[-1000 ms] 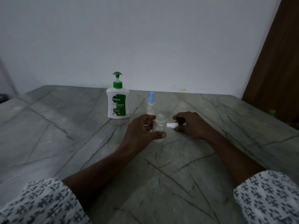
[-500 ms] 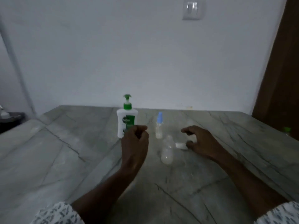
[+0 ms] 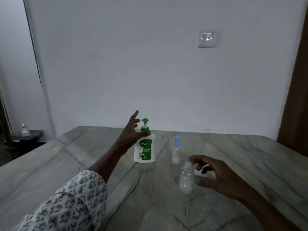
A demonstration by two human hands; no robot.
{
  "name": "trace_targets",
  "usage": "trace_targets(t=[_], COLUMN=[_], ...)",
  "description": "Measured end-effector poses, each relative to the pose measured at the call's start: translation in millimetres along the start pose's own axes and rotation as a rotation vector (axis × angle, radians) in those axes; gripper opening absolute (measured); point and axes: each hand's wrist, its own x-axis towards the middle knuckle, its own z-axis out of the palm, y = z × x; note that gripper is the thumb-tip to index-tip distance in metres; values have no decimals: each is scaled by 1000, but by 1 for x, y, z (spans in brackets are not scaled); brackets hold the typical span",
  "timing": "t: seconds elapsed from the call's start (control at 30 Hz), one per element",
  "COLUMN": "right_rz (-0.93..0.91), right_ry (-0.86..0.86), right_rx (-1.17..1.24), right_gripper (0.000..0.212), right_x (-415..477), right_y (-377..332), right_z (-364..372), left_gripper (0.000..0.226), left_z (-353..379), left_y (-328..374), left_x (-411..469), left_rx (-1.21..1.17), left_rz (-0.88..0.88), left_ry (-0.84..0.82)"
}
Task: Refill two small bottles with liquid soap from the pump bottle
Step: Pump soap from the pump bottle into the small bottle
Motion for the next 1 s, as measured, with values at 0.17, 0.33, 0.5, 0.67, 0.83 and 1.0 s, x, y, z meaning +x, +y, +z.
trace_targets(t=[0.17,0.33,0.5,0.67,0.83,1.0], right_rz=[29,104,148,169,154,124], right_ry=[-3,20,12,27,62,144], right_rx=[14,23,51,89,126,244], right_gripper=[61,47,42,36,32,31], right_x=[3,5,5,3,5,15], right_y=[-6,-3,-7,-13,-29,-51], right_z=[15,26,30,32,37,37], left_gripper=[84,77,62,51,49,109], left_z=[1,3,16,31,49,43], left_y=[-8,-21,-6,12,11,16], left_x=[-3,-10,-44,-95,-118,-123], left_rx=[-61,71,360,401,312,-133], left_rz=[-82,-26,44,78,125,103], left_ry=[-202,13,265,372,447,40])
